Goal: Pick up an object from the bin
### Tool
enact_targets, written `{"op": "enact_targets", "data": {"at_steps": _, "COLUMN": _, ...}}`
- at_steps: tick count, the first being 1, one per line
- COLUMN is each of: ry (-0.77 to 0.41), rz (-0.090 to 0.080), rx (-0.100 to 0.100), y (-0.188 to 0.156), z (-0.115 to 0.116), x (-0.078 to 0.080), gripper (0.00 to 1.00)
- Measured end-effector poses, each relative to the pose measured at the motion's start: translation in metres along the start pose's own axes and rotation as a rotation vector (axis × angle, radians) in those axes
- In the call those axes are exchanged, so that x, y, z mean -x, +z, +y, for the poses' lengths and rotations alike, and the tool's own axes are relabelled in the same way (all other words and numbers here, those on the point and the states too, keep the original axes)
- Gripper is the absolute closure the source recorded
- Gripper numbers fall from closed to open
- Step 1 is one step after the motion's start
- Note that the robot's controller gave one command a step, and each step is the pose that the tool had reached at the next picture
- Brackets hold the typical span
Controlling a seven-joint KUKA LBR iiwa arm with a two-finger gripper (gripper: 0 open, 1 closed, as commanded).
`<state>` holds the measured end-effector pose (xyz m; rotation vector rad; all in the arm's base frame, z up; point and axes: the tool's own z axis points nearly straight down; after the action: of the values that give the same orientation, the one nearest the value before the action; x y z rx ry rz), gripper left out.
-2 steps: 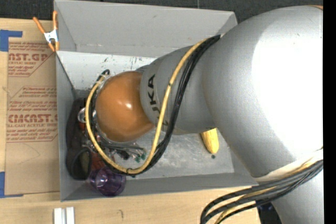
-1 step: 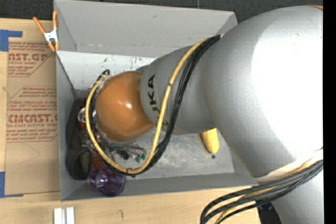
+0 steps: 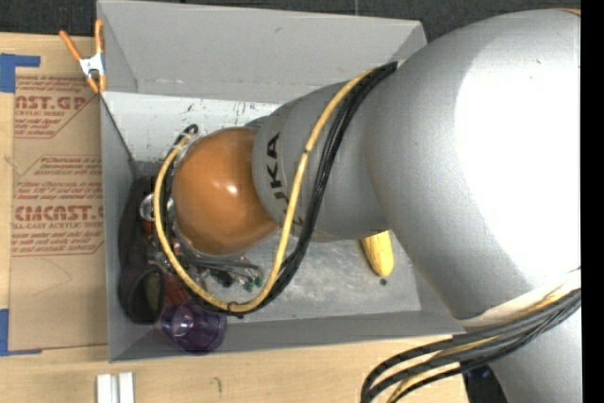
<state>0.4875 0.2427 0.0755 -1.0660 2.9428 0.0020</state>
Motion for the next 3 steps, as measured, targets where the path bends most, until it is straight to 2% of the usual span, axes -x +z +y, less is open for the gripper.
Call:
{"op": "enact_targets", "data": {"at_steps": 2, "ry": 0.000, "rz": 0.013, "rx": 0.003, "y": -0.015, "z": 0.001, "x": -0.002, "gripper": 1.00}}
{"op": "enact_targets", "data": {"at_steps": 3, "ry": 0.000, "rz": 0.018, "rx": 0.005, "y": -0.035, "z": 0.001, "x": -0.003, "gripper": 1.00}}
